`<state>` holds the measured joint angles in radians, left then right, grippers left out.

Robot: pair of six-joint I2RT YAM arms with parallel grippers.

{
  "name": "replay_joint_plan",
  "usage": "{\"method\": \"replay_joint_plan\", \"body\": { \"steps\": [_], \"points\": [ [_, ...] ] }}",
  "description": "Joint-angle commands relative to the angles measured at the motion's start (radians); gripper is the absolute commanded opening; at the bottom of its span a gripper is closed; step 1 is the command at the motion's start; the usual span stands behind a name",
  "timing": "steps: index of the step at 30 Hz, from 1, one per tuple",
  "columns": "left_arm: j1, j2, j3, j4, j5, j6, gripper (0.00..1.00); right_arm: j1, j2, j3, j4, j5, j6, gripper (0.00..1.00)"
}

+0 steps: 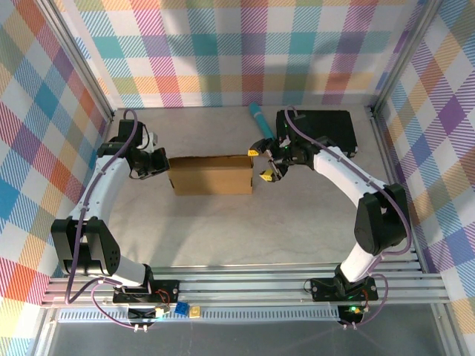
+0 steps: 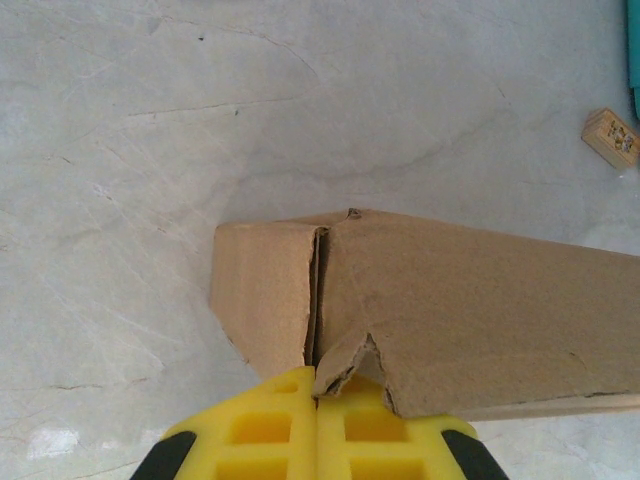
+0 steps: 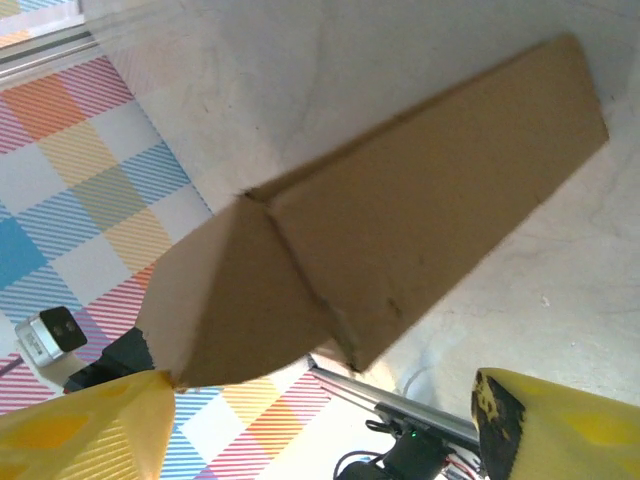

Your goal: Fold the paper box

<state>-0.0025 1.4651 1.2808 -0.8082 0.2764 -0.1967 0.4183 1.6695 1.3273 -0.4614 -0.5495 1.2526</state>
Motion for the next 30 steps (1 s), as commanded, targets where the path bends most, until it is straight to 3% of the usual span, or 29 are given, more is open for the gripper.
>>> {"method": "replay_joint_plan", "body": {
  "steps": [1,8,21,25,27,30],
  "points": [
    [-0.001,0.028,-0.009,-0.057,-0.026,-0.012,0.0,0.002,-0.024,-0.054,0.095,-0.037,0.098,0.79],
    [-0.003,0.024,-0.011,-0.057,-0.024,-0.015,0.0,0.004,-0.016,-0.112,0.242,-0.049,0.208,0.77],
    [-0.002,-0.013,-0.044,-0.029,0.002,0.044,0.0,0.004,-0.008,-0.186,0.328,-0.027,0.29,0.49],
    [-0.008,-0.033,-0.068,-0.019,0.005,0.072,0.0,0.004,-0.004,-0.209,0.39,-0.023,0.321,0.45],
    [-0.011,-0.044,-0.084,-0.016,-0.005,0.081,0.0,0.003,0.006,-0.208,0.411,-0.034,0.337,0.46],
    [-0.016,-0.058,-0.108,-0.011,-0.015,0.094,0.0,0.004,0.009,-0.201,0.431,-0.035,0.347,0.56]
  ]
}}
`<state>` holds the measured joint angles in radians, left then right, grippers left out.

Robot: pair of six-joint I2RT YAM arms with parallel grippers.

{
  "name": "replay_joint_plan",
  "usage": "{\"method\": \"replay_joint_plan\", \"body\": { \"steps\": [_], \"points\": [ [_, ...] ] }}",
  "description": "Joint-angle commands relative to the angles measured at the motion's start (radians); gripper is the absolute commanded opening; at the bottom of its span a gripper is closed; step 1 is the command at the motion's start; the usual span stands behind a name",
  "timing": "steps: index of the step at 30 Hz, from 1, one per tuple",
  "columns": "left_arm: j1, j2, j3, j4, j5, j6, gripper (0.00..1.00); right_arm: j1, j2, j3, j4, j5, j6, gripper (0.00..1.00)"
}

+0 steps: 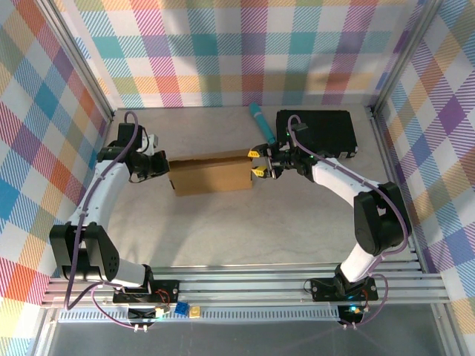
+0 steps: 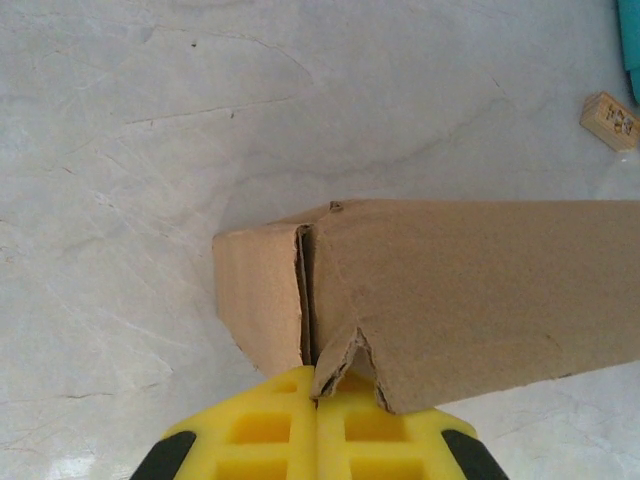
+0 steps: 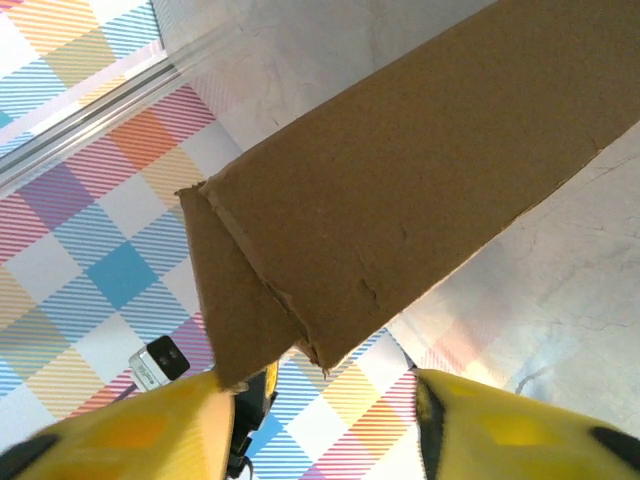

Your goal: Fold the paper box

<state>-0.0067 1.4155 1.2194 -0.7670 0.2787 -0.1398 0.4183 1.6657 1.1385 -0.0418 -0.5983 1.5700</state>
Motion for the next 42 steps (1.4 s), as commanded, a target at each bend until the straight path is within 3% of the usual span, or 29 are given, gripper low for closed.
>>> {"method": "replay_joint_plan", "body": {
  "steps": [1,10,21,26,34,42],
  "points": [
    [-0.014,-0.013,-0.054,-0.049,-0.023,0.042,0.0,0.004,0.013,-0.008,0.014,0.015,0.03,0.58],
    [-0.041,-0.045,-0.105,-0.03,-0.09,0.083,0.0,0.004,0.009,0.047,-0.001,0.023,0.007,0.66],
    [-0.06,-0.067,-0.148,0.0,-0.113,0.089,0.0,0.004,0.052,0.06,-0.001,0.013,0.003,0.66],
    [-0.059,-0.075,-0.143,0.001,-0.098,0.066,0.0,0.003,0.058,0.033,-0.011,0.014,-0.008,0.6],
    [-0.06,-0.106,-0.121,-0.008,-0.042,-0.002,0.24,0.004,0.053,0.009,-0.023,0.015,-0.024,0.49],
    [-0.059,-0.14,-0.114,-0.008,0.032,-0.088,0.44,0.003,0.053,-0.002,-0.044,0.023,-0.039,0.46]
  ]
}}
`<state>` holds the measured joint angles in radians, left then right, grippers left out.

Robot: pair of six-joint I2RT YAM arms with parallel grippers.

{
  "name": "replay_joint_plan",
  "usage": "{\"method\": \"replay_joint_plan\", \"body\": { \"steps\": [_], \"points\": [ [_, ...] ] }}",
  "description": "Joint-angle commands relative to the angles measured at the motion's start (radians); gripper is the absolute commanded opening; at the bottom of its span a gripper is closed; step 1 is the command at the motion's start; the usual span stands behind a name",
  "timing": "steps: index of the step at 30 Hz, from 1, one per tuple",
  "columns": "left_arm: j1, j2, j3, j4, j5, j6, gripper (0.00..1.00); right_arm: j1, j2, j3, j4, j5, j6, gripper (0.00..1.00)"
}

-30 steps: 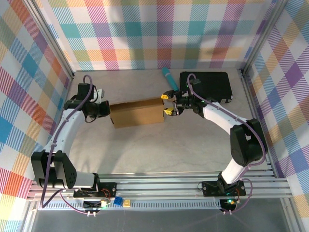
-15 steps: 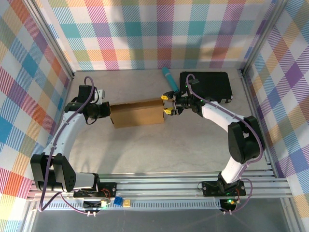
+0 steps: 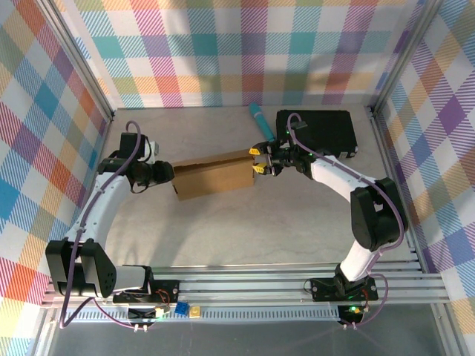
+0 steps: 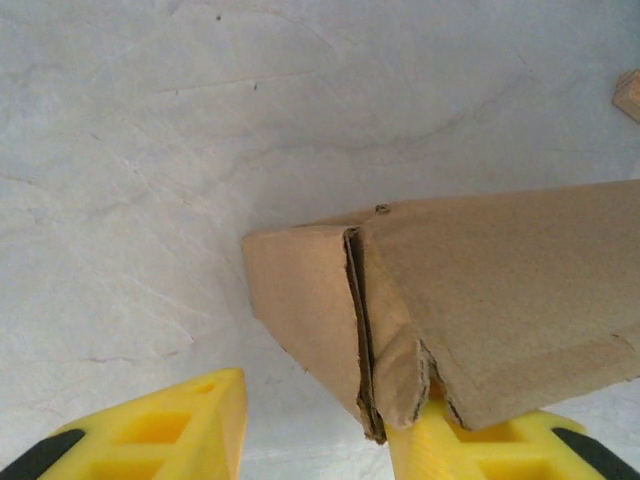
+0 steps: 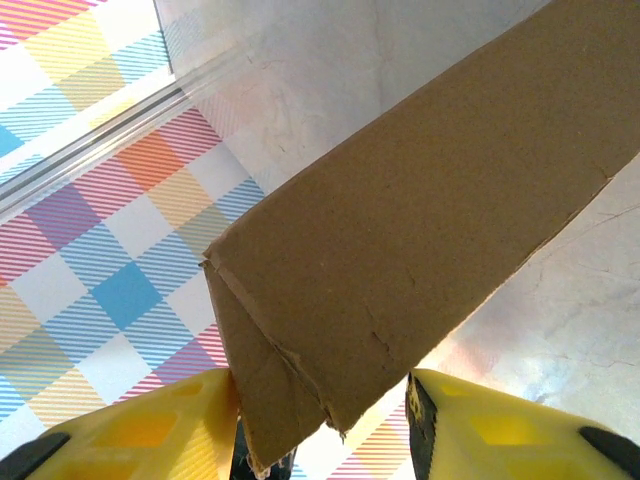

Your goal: Fold the paper box

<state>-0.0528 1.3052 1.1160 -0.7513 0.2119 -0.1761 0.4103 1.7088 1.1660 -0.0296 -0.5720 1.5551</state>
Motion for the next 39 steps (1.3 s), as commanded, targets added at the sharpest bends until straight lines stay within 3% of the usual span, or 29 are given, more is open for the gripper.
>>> {"method": "replay_joint_plan", "body": {
  "steps": [1,10,14,17,22,26,34,39],
  "points": [
    [-0.014,-0.035,-0.015,-0.02,0.116,-0.071,0.45,0.012,0.011,-0.029,-0.056,-0.003,-0.025,0.46],
    [-0.023,-0.109,-0.087,0.015,0.233,-0.235,0.51,0.012,0.016,-0.03,-0.077,0.01,-0.034,0.41],
    [-0.024,-0.16,-0.108,0.097,0.276,-0.4,0.55,0.012,0.019,-0.026,-0.083,0.015,-0.037,0.4],
    [-0.026,-0.194,-0.115,0.123,0.271,-0.531,0.64,0.012,0.025,-0.023,-0.087,0.019,-0.038,0.39],
    [-0.022,-0.197,-0.086,0.039,0.224,-0.655,0.69,0.012,0.029,-0.015,-0.097,0.025,-0.052,0.38],
    [0.004,-0.149,-0.053,-0.009,0.197,-0.728,0.69,0.012,0.03,-0.016,-0.098,0.025,-0.053,0.37],
    [0.07,-0.096,-0.082,0.119,0.232,-0.817,0.66,0.012,0.032,-0.009,-0.101,0.028,-0.056,0.37],
    [0.082,-0.085,-0.136,0.221,0.257,-0.892,0.52,0.012,0.032,-0.014,-0.098,0.028,-0.058,0.36]
  ]
}}
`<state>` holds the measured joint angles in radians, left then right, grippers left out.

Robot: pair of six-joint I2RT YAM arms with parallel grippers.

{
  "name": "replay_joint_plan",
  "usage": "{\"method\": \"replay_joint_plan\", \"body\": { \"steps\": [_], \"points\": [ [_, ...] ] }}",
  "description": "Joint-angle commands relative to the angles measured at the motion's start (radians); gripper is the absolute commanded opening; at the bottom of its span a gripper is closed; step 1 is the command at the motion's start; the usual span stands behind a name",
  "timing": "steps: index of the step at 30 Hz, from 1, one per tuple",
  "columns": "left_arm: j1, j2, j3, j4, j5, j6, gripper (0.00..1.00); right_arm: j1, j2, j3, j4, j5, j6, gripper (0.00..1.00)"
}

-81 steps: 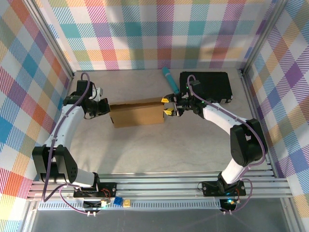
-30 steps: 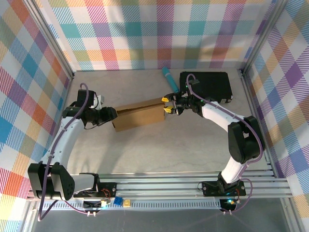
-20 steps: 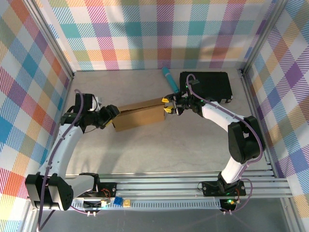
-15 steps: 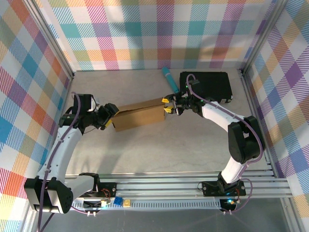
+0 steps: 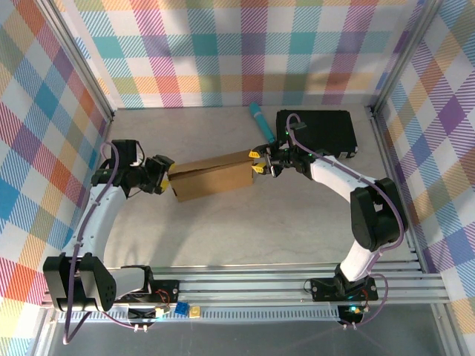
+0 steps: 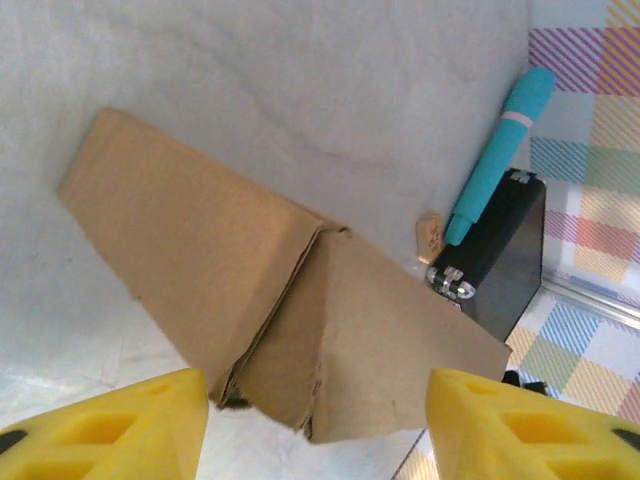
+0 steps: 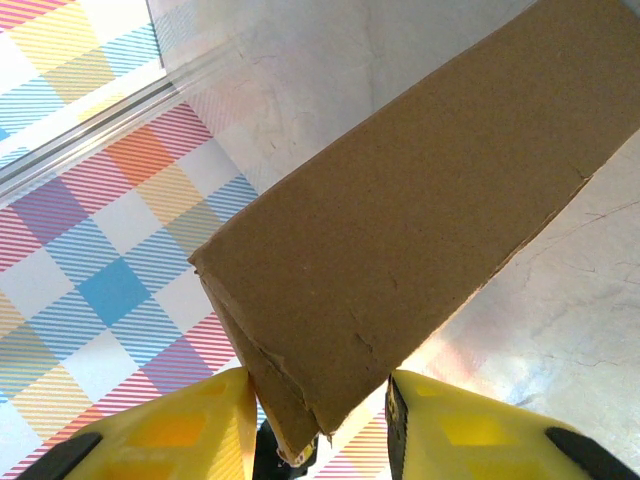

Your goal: Fold the paper box

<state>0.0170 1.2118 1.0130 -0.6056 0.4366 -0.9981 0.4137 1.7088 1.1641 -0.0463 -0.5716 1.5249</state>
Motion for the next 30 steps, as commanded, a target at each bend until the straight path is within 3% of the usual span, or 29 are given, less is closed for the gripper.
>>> {"method": "replay_joint_plan", "body": {
  "steps": [1,8,15,23,30],
  "points": [
    [0.012,0.009,-0.044,0.08,0.033,-0.075,0.48,0.008,0.032,-0.011,-0.082,0.027,-0.028,0.36],
    [0.02,0.002,-0.098,0.067,0.016,-0.054,0.32,0.008,0.041,-0.012,-0.085,0.029,-0.029,0.33],
    [0.027,0.019,-0.122,0.077,0.008,-0.034,0.1,0.007,0.051,-0.014,-0.099,0.032,-0.038,0.26],
    [0.028,0.024,-0.116,0.083,0.014,-0.028,0.09,0.007,0.052,-0.012,-0.135,0.037,-0.054,0.14],
    [0.026,0.028,-0.111,0.082,0.045,0.012,0.08,0.005,0.025,0.013,-0.197,0.041,-0.109,0.17]
  ]
}}
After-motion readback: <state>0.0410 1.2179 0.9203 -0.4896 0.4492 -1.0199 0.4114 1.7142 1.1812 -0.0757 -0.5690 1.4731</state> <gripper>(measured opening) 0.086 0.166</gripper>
